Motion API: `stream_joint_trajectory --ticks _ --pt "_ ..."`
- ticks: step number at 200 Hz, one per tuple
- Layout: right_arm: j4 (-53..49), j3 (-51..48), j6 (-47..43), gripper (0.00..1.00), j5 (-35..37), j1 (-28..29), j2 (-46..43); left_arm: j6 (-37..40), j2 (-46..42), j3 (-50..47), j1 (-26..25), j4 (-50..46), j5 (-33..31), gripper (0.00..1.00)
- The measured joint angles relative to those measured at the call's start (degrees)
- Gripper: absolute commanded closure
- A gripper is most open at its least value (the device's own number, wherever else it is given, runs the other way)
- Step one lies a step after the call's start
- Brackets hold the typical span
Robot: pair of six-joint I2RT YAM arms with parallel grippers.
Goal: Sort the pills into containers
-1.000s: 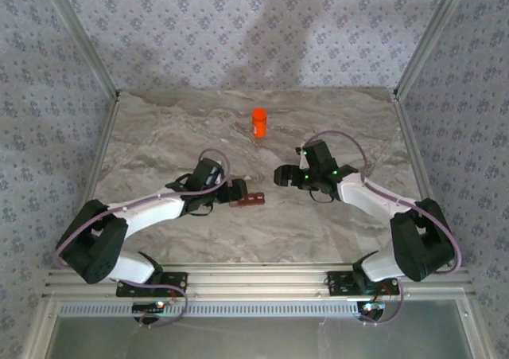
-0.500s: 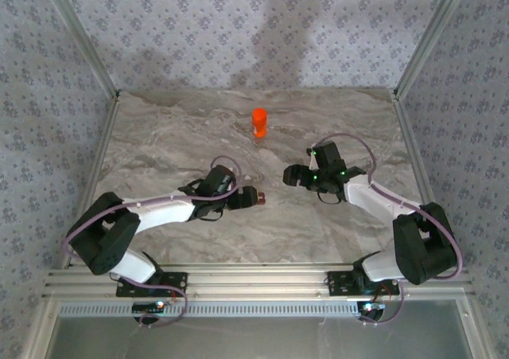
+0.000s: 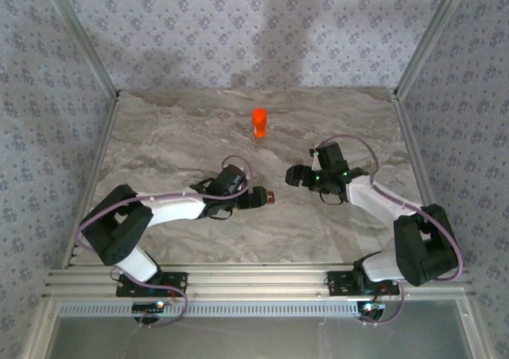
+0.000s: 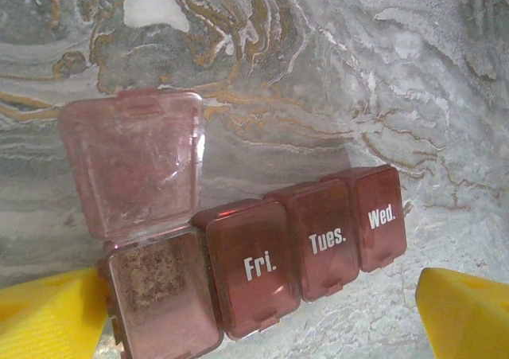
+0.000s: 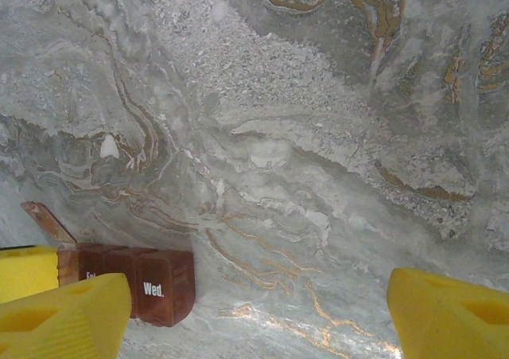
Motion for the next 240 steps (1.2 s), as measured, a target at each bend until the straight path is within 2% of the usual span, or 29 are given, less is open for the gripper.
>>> stream_joint_trajectory --ticks 114,126,142,150,207,240 --pt "-0.1 -0.3 0.0 0.13 -0.1 -0.7 -0.4 0.0 2.4 3.0 -1.4 0.3 -0.2 0.02" --pt "-0.2 -0.1 0.0 0.1 0.1 -0.7 -0.4 0.1 2.3 3.0 -1.4 -0.3 -1.0 0.02" --pt "-0.5 1.0 -0.2 0.01 1.1 -0.7 -0.4 0.6 2.0 3.1 -1.1 -1.6 -2.1 0.02" --pt "-0.8 2.0 -0.1 0.0 2.1 -0.7 -0.4 1.0 1.5 3.1 -0.8 -2.3 -2.4 0.02" --pt "-1.0 11.3 -1.3 0.01 5.9 -0.3 3.0 5.6 -6.2 3.1 6.4 -5.7 -2.6 0.02" --pt "-3.0 21.3 -2.9 0.1 5.7 0.5 11.6 7.6 -10.9 2.8 13.2 -6.2 -1.6 0.02"
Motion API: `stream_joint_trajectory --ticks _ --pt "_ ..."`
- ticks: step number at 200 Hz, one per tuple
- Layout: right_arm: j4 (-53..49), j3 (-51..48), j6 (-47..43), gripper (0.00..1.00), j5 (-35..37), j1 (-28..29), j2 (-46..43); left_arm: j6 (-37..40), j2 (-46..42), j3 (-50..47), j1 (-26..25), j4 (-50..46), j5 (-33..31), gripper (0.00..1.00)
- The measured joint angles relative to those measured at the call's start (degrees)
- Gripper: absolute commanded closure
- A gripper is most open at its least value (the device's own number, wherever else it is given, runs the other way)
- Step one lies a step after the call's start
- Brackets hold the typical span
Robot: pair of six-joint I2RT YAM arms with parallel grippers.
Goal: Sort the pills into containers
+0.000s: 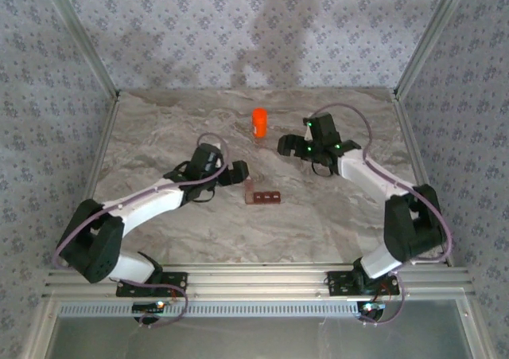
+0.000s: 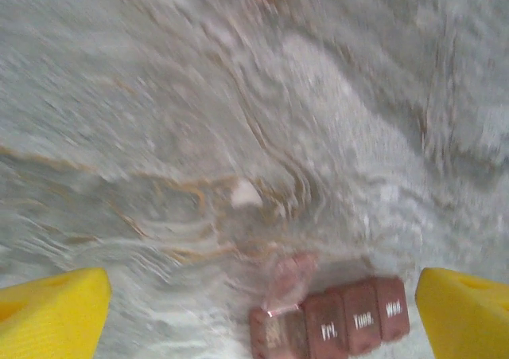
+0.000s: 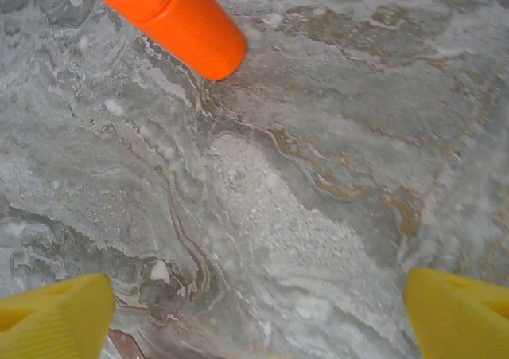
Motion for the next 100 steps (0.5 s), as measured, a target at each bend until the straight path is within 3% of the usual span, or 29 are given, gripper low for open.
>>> stream_joint_trajectory --ticks 41,100 --pt "-4.6 18.3 -3.7 0.12 0.4 1.7 13.6 0.7 -4.2 -2.4 8.2 -0.6 1.7 0.02" --pt "-9.5 37.9 -14.3 0.05 7.8 5.6 28.0 0.9 -4.8 -4.7 12.1 -1.9 4.3 0.02"
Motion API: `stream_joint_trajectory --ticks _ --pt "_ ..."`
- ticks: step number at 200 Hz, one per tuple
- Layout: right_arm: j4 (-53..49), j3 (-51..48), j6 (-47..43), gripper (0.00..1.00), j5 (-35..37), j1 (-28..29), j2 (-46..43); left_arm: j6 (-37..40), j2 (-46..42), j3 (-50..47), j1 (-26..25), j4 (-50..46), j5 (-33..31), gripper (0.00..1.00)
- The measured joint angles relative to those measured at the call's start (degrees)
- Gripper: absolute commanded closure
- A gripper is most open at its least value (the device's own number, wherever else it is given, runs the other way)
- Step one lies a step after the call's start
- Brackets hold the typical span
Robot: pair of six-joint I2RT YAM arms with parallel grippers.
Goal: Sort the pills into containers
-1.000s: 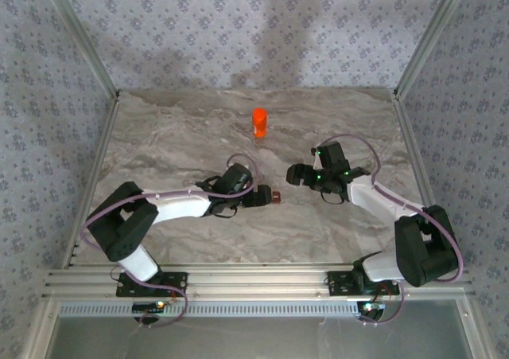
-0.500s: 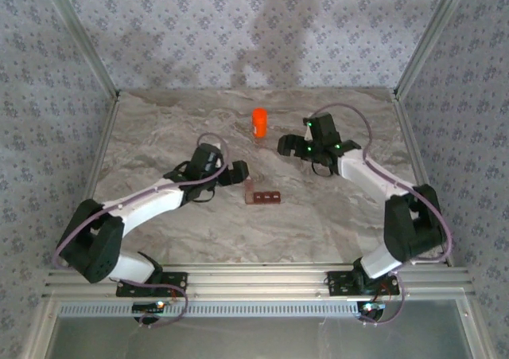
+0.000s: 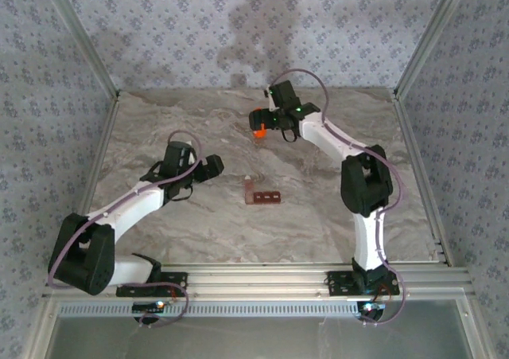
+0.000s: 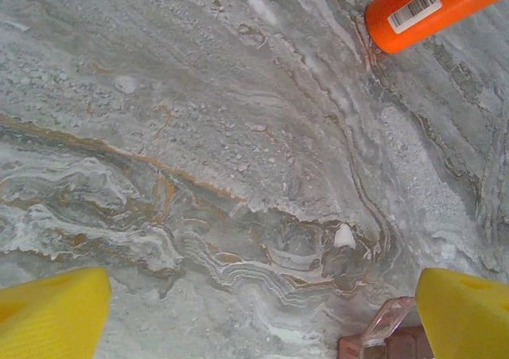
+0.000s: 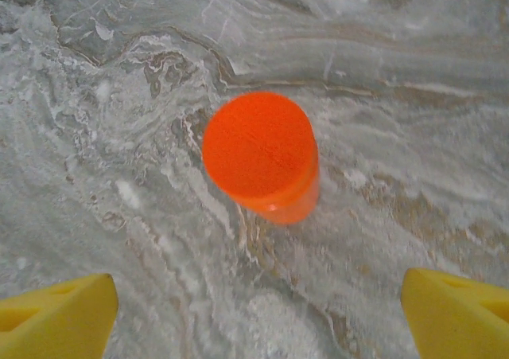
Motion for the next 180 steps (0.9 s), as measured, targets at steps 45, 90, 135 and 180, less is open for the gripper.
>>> stream_joint_trajectory --ticks 45,90,135,180 --pt "-1.5 12.0 -3.8 0.05 2.1 0.2 9.7 -0.3 0.2 -0.2 1.0 0.0 2.1 0.02" --pt "-4.5 22.9 -4.8 0.13 2.3 0.2 19.0 -0.4 1.3 -0.2 1.9 -0.2 3.6 0.02" --pt "-6.4 24.0 -5.2 0.35 1.7 0.2 21.0 -0.4 1.3 -0.2 3.2 -1.4 4.7 0.02" --pt "-6.1 24.0 -5.4 0.63 0.2 -0.2 21.0 -0.4 1.1 -0.2 3.4 -3.1 4.7 0.02"
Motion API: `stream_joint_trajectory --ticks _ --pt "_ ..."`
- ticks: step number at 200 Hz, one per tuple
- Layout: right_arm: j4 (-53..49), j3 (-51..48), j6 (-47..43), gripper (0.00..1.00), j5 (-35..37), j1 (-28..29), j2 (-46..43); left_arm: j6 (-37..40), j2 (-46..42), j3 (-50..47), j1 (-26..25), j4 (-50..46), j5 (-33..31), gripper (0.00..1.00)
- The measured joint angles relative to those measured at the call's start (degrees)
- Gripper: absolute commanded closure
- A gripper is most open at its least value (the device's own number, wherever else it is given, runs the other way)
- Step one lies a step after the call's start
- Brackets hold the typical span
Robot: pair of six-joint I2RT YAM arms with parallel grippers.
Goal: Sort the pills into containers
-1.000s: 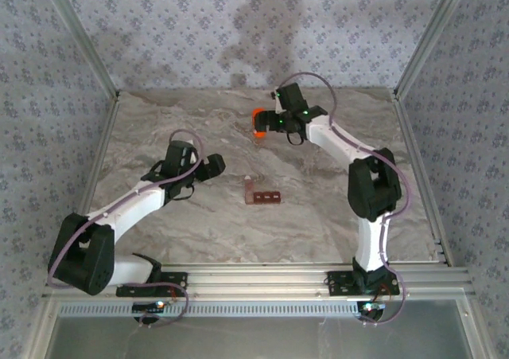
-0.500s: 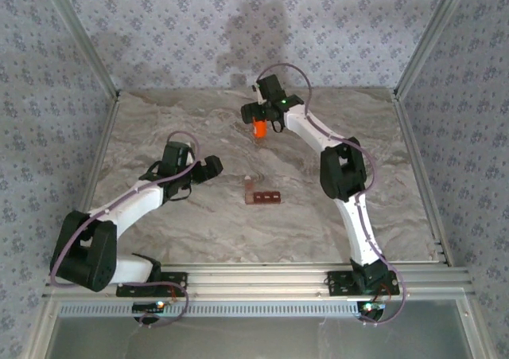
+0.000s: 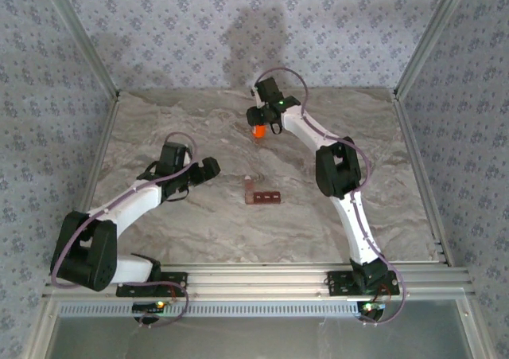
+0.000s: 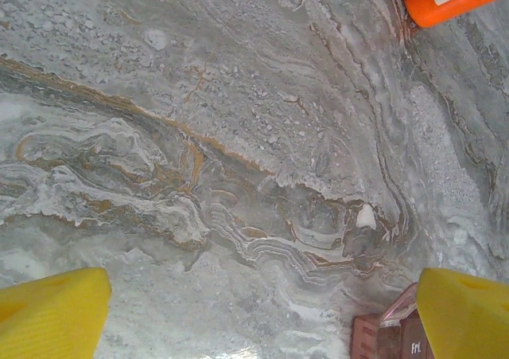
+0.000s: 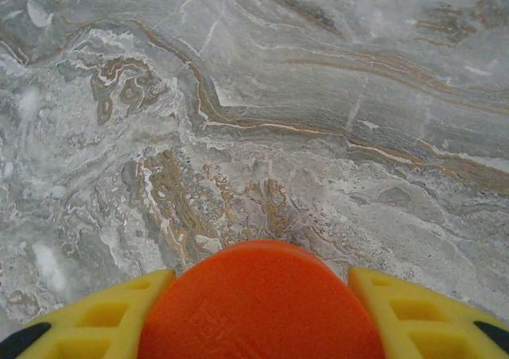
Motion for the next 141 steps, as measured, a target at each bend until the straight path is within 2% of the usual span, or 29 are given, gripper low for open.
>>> stream_joint_trajectory --ticks 32,68,141 --pt "0.5 -1.4 0.0 0.65 -1.4 -0.3 -0.9 0.9 0.0 1.1 0.0 -1.8 0.0 0.02" --pt "0.4 -8.0 0.9 0.65 -3.3 -0.4 -5.8 4.5 0.0 5.6 0.0 -3.5 0.0 0.02" --pt "3.4 -26.1 4.1 0.65 -6.1 -0.7 -26.3 16.7 3.3 11.4 -0.6 -2.7 -3.3 0.02"
